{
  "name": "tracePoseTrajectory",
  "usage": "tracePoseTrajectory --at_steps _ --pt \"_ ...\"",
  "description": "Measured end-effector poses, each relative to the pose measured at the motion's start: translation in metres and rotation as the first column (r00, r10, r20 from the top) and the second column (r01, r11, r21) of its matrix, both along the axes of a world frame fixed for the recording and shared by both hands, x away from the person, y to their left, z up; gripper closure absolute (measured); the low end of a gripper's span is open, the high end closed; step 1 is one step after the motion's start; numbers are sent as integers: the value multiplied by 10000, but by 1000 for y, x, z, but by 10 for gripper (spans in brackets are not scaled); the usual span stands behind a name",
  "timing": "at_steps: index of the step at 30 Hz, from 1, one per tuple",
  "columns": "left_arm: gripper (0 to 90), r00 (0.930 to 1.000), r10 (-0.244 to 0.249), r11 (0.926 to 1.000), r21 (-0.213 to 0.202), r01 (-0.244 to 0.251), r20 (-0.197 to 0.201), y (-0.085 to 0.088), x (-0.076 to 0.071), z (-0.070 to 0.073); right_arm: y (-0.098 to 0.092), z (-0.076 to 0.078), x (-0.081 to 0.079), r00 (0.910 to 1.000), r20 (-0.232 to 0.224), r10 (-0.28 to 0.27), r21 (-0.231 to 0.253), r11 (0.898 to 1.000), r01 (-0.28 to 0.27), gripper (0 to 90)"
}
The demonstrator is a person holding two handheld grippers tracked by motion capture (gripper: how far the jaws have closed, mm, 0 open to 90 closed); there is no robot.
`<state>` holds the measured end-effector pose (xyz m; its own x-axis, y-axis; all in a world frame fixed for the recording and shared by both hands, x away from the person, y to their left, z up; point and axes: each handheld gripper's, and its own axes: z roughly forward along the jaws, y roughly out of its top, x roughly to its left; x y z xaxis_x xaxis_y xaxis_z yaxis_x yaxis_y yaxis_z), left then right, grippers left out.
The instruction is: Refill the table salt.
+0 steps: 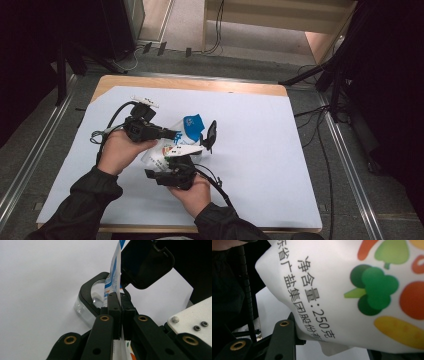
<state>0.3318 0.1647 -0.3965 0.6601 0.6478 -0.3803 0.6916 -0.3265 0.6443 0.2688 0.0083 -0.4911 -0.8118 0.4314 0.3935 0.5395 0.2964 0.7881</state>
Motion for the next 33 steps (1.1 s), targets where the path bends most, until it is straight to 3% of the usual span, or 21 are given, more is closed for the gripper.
tracePoseTrajectory --at_steps 14,17,28,33 --pt "900 10000 3 10000 -23 -3 81 -2 1 -1 -1 -1 5 9992 -404 46 275 9996 -34 586" --pt "895 10000 -15 9999 -135 16 75 0 1 -1 -4 -1 8 9962 -868 38 581 9983 13 613" --pt "852 9996 -163 9998 -139 160 -211 6 -3 -2 -6 -1 7 9961 -884 -23 655 9978 81 616" --pt "886 9998 -86 10000 24 87 -200 5 -4 -2 -5 -2 7 9975 -700 -3 456 9990 35 614"
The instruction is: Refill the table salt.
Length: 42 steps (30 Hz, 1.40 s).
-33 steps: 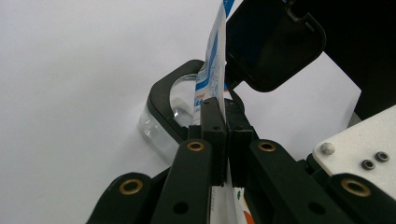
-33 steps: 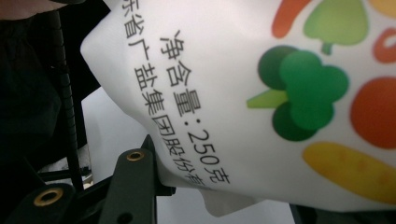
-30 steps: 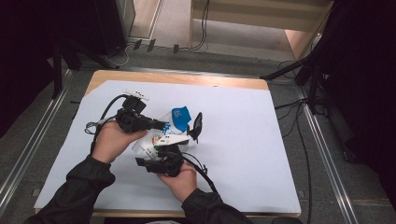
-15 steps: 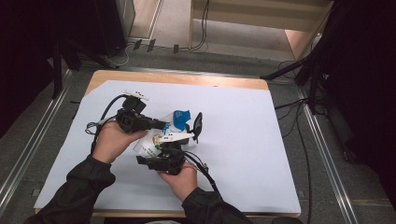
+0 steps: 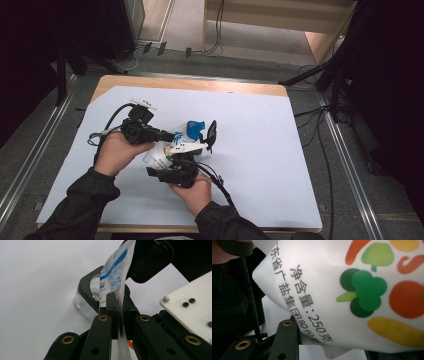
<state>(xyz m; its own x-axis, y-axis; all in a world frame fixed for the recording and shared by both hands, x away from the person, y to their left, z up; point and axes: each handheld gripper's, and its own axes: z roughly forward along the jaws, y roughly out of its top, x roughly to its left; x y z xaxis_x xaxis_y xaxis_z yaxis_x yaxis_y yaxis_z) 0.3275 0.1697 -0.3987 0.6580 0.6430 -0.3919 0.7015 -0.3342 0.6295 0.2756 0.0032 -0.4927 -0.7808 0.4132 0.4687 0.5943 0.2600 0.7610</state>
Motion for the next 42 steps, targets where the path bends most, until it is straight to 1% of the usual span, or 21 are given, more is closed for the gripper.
tracePoseTrajectory --at_steps 3,7,12,14,16,21,22,26,30,36,39,42 --pt "898 10000 71 10000 42 -71 26 1 0 1 1 1 -1 9997 240 108 -94 9999 -106 601" --pt "900 9999 127 9999 23 -127 26 2 1 1 4 3 -5 9974 696 189 -297 9994 -169 584" --pt "900 9999 137 9999 -35 -137 82 2 1 2 3 4 -4 9982 589 124 -230 9997 -111 610" --pt "897 9998 186 9997 -137 -185 63 2 0 3 1 4 -2 9989 465 94 -84 9999 -90 617" --pt "892 9998 161 9998 -139 -160 100 2 1 3 1 5 -2 9992 397 71 21 10000 -72 619" --pt "869 10000 58 9999 -127 -58 -2 4 1 3 0 4 -1 9998 199 94 176 9998 -97 622" --pt "866 10000 25 9998 -209 -26 -49 4 1 3 0 4 -1 9998 170 72 186 9998 -75 622" --pt "871 10000 94 9998 -191 -94 -25 5 0 4 -2 5 0 10000 75 -36 285 9996 33 622" --pt "886 10000 40 10000 -30 -40 -67 4 0 3 -1 4 0 10000 76 -9 164 9999 8 622" --pt "889 10000 37 10000 -13 -37 2 4 -1 4 -1 4 0 9998 193 28 108 9999 -30 619" --pt "896 10000 19 10000 19 -19 25 4 -1 4 0 5 -1 9995 298 89 36 10000 -90 604" --pt "900 10000 66 9999 87 -66 31 4 -2 4 2 5 -3 9986 520 122 -160 9998 -114 591"
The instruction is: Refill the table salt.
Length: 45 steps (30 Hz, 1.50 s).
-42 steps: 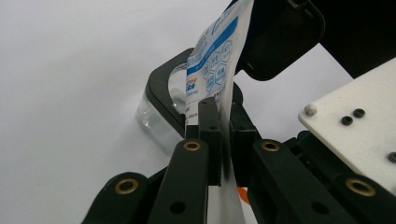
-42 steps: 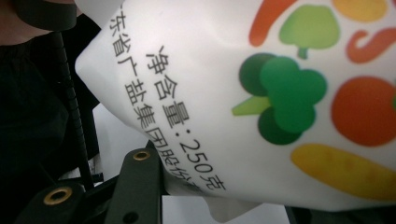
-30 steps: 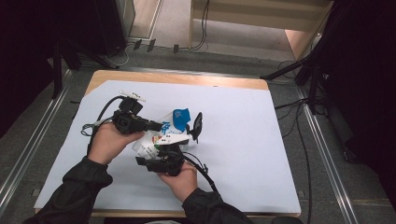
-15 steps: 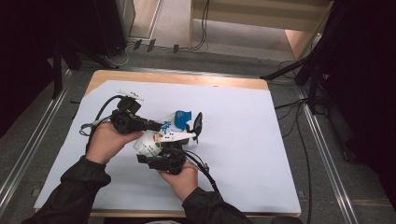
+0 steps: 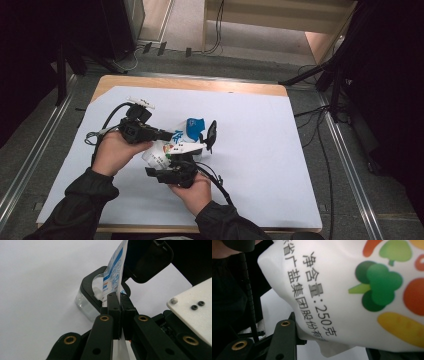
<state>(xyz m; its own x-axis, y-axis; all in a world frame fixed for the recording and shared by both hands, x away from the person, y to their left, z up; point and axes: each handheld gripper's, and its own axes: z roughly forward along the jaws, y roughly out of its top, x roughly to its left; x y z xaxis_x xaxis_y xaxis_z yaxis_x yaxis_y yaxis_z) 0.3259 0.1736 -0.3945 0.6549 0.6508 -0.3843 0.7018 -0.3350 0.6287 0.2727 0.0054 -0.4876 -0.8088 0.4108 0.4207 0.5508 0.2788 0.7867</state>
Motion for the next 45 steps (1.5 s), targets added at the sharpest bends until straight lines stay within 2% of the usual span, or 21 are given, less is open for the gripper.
tracePoseTrajectory --at_steps 8,22,29,36,41,45 --pt "900 10000 13 10000 -9 -13 5 1 -1 0 0 0 1 10000 -60 59 41 10000 -59 611" --pt "895 9997 6 9999 -134 -3 246 -1 -2 1 -1 3 2 9997 -220 98 233 9997 -93 616" --pt "896 9997 2 10000 -45 -1 241 -2 -2 1 0 2 1 9999 -101 77 80 9999 -76 613" --pt "900 9993 21 10000 54 -23 370 -3 -3 1 0 2 1 9999 -130 39 127 9999 -37 597" --pt "900 9994 30 10000 87 -33 350 -5 -3 1 2 2 -2 9998 183 11 -70 10000 -10 582" --pt "900 9994 32 10000 93 -36 359 -5 -3 1 3 2 -2 9998 183 29 -126 9999 -27 587"
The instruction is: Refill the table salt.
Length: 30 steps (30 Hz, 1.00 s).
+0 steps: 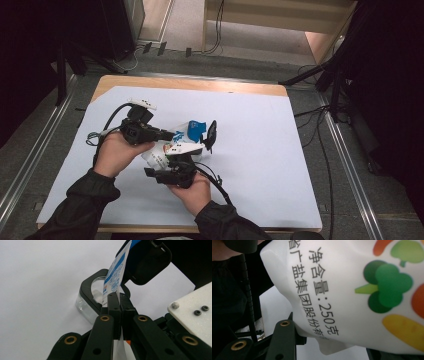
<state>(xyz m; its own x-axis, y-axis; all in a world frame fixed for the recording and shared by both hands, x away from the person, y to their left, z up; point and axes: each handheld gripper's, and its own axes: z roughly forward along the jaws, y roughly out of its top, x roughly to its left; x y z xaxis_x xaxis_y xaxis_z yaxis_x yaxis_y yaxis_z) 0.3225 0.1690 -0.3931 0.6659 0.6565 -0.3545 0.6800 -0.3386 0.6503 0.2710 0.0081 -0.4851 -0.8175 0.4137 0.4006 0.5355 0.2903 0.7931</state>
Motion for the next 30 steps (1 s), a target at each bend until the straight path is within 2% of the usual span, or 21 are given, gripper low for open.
tracePoseTrajectory --at_steps 6,11,30 --pt "900 10000 -5 10000 -83 6 62 1 0 0 -1 0 2 9998 -198 53 146 9999 -50 600" --pt "900 9999 43 9999 -159 -41 127 2 0 1 -3 1 5 9987 -499 110 457 9989 -87 610" --pt "897 10000 25 9998 -191 -24 72 3 1 1 -2 1 5 9991 -392 169 333 9993 -156 611"
